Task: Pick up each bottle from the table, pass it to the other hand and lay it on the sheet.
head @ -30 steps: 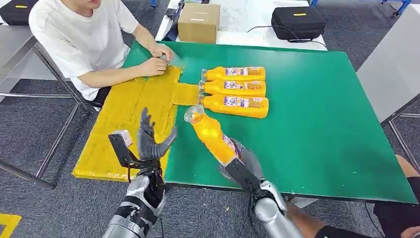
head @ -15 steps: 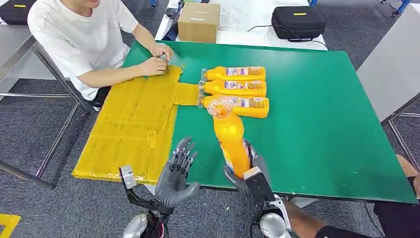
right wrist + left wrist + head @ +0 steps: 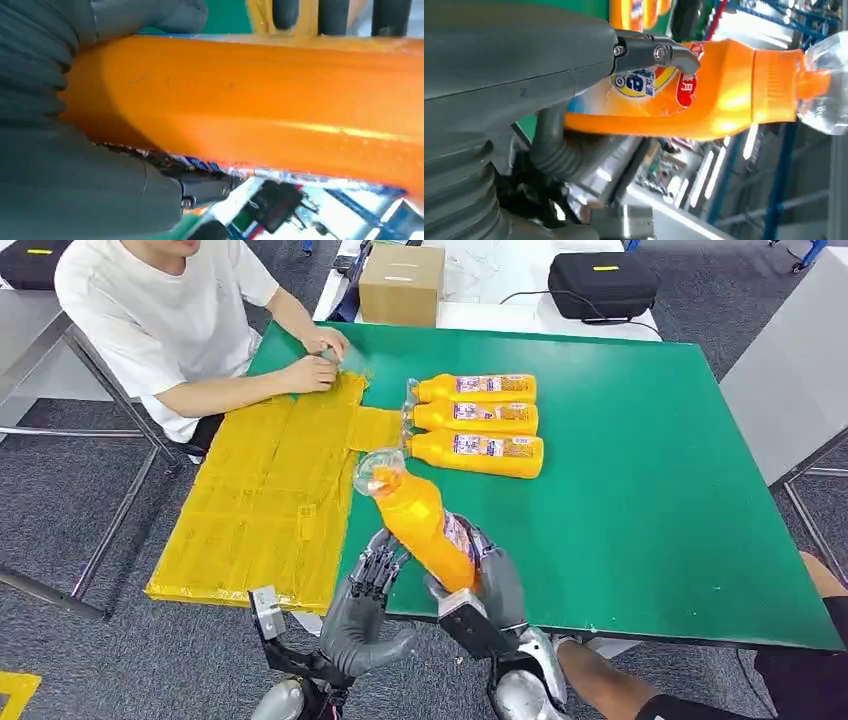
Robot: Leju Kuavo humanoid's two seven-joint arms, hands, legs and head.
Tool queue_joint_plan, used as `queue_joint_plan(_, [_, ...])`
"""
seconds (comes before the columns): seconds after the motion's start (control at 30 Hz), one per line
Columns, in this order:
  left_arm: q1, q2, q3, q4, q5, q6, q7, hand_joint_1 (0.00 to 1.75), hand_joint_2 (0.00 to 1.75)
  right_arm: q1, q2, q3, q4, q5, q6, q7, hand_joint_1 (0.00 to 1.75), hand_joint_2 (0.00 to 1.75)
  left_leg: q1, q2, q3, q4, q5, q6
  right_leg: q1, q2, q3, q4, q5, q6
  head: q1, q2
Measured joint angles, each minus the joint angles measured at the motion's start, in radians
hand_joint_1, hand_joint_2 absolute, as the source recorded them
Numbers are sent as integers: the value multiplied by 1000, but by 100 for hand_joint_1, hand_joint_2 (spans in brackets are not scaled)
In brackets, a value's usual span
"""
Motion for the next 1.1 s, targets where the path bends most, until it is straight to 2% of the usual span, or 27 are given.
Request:
queue_joint_plan(0.23, [-1,-2,17,-7,11,88,37,0,175,-3,10,90,8,145,-99,43,175,175,0,0,0,0,0,0,0,0,0,0,0,0,0,0])
queue_joint_plan(0.43, [-8,-11,27,-20,-66,233,22,0,175,-6,11,175,10,182,-133,55,175,175,0,0,0,0,0,0,0,0,0,0,0,0,0,0])
queue_joint_plan(0.57, [-14,-17,38,-24,-79,255,16,0,175,-16,13,207,10,192,-137,70,175,175,0,0,0,0,0,0,0,0,0,0,0,0,0,0])
queue_joint_plan(0.63, [-15,-18,42,-25,-46,220,17,0,175,-21,13,219,11,188,-136,73,175,175,0,0,0,0,0,0,0,0,0,0,0,0,0,0])
queue_joint_plan(0.8, [-18,-19,61,-38,156,8,70,0,175,-35,13,242,28,145,-117,59,175,175,0,0,0,0,0,0,0,0,0,0,0,0,0,0])
queue_joint_plan(0.9, [-18,-19,74,-40,180,-17,83,0,175,-37,16,243,36,116,-118,42,175,175,0,0,0,0,0,0,0,0,0,0,0,0,0,0])
queue_joint_plan(0.93, [-18,-19,76,-40,180,-19,84,175,175,-38,16,243,39,114,-118,42,175,175,0,0,0,0,0,0,0,0,0,0,0,0,0,0])
queue_joint_plan(0.97, [-18,-19,77,-40,180,-21,84,175,175,-38,17,243,40,114,-119,41,145,175,0,0,0,0,0,0,0,0,0,0,0,0,0,0])
queue_joint_plan(1.0, [-18,-19,80,-40,183,-25,81,175,175,-38,19,243,42,116,-119,41,14,175,0,0,0,0,0,0,0,0,0,0,0,0,0,0])
queue_joint_plan(1.03, [-17,-19,83,-40,189,-30,80,175,175,-40,19,245,43,118,-119,41,0,175,0,0,0,0,0,0,0,0,0,0,0,0,0,0])
queue_joint_plan(1.1, [-18,-20,91,-40,236,-58,96,175,175,-42,21,247,45,120,-118,41,0,175,0,0,0,0,0,0,0,0,0,0,0,0,0,0])
